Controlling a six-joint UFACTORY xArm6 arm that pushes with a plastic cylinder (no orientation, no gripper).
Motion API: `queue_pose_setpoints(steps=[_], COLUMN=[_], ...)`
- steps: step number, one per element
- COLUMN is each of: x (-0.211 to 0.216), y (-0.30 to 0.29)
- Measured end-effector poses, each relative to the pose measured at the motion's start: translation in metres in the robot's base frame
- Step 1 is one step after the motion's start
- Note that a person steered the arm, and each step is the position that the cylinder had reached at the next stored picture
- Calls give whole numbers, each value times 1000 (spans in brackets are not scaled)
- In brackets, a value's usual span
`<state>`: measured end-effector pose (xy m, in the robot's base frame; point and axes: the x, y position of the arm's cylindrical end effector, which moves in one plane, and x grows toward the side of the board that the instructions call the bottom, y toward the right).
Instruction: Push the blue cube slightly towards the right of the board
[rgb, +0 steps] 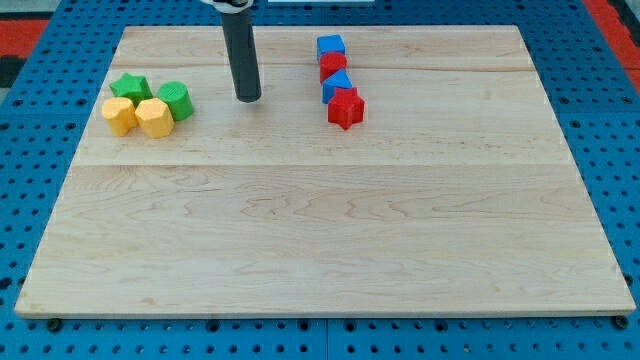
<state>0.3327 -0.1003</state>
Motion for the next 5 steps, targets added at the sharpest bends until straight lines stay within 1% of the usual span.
queue_pose_setpoints(steps=[1,2,3,4,5], x=[0,0,0,-1,-25], y=[-26,-68,-93,-84,-53])
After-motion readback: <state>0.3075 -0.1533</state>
